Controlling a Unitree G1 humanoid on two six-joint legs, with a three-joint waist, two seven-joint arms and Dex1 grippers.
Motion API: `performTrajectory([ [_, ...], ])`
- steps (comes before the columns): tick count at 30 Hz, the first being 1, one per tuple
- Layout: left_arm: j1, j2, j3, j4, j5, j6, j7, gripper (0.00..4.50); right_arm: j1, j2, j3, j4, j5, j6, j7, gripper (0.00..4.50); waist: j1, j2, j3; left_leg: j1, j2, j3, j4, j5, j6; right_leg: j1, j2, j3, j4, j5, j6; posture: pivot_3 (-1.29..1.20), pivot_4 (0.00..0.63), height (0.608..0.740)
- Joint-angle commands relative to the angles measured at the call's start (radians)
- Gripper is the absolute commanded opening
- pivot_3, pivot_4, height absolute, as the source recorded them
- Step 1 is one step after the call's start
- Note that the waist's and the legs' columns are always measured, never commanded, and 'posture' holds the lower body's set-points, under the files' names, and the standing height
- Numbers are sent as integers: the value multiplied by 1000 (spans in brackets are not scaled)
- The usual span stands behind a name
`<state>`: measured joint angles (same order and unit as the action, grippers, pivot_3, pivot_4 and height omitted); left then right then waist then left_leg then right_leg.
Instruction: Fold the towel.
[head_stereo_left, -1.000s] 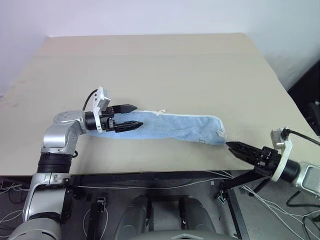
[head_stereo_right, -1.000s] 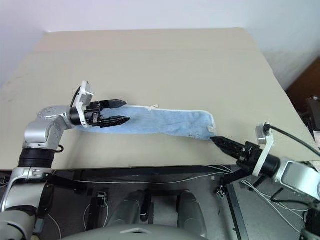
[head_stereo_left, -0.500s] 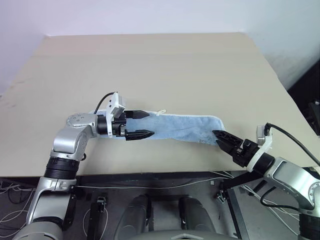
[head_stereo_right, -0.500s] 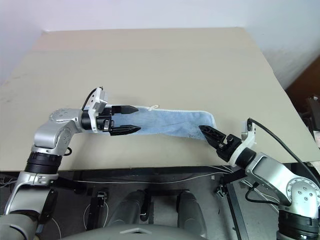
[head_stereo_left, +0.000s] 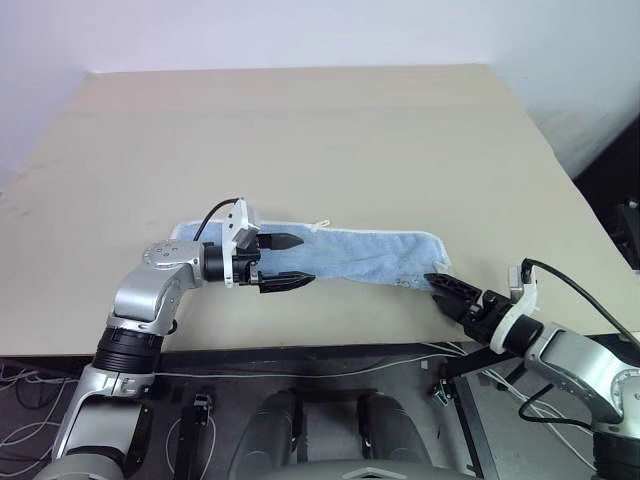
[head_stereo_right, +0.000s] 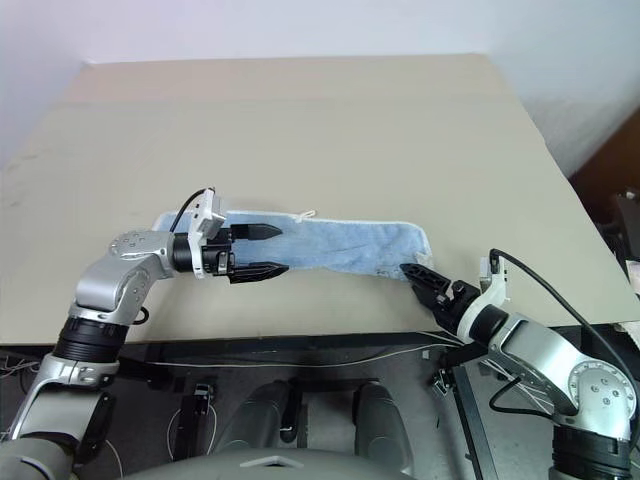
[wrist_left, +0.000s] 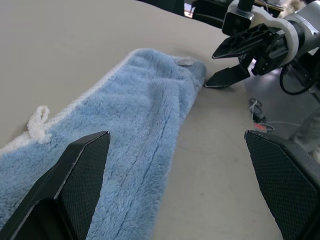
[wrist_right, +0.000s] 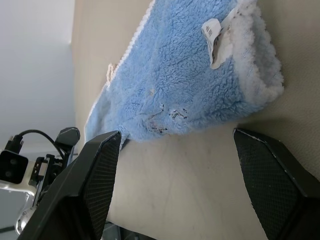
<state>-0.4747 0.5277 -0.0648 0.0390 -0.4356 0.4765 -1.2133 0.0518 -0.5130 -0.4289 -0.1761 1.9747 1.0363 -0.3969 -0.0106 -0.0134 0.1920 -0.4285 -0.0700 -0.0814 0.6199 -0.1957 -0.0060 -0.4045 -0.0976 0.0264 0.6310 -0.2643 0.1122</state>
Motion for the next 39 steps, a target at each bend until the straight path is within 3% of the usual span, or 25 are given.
performTrajectory([
  [1, -2, 3, -5, -39, -15, 0, 2, 4500, -26, 38, -64, 3, -2, -68, -108, 3780, 0, 0, 0, 0, 0, 0, 0, 0, 0, 0, 0, 0, 0, 0, 0, 0, 150, 740],
  [11, 4, 4, -33, -3, 15, -60, -11, 4500, -83, 138, -98, -63, -2, -124, -249, 3780, 0, 1, 0, 0, 0, 0, -1, 0, 0, 0, 0, 1, -1, 0, -1, 0, 150, 740],
  [14, 8, 6, -33, 12, 14, -76, -17, 4500, -89, 151, -83, -73, -2, -126, -259, 3198, -2, 1, 0, 0, 0, 0, -1, 0, 0, -1, 0, 1, -1, 0, -1, 0, 150, 740],
  [23, 21, 7, -36, 74, 37, -149, -40, 4500, -89, 137, -49, -59, -2, -113, -237, 179, -1, 1, 0, 1, 0, 0, -3, 0, 0, -1, 0, 1, -1, 0, -1, 0, 150, 740],
  [24, 23, 6, -37, 82, 40, -157, -42, 4500, -82, 129, -45, -63, -2, -106, -228, 36, -1, 1, 0, 1, 0, 1, -3, 0, 0, -1, 0, 1, -1, 0, -1, 0, 150, 740],
  [32, 26, 12, -32, 115, 47, -187, -57, 4500, -18, 58, -110, -37, -2, -80, -154, 36, 0, 1, 0, 1, 0, 1, -4, 0, 0, -1, 0, 1, -1, 0, -1, 0, 150, 740],
  [39, 25, 34, -29, 125, 51, -190, -77, 4500, 19, -89, -205, 103, -2, -21, -52, 36, 1, 1, 0, 1, 0, 1, -4, 0, 0, -1, 0, 0, -1, 0, -1, 0, 150, 740],
])
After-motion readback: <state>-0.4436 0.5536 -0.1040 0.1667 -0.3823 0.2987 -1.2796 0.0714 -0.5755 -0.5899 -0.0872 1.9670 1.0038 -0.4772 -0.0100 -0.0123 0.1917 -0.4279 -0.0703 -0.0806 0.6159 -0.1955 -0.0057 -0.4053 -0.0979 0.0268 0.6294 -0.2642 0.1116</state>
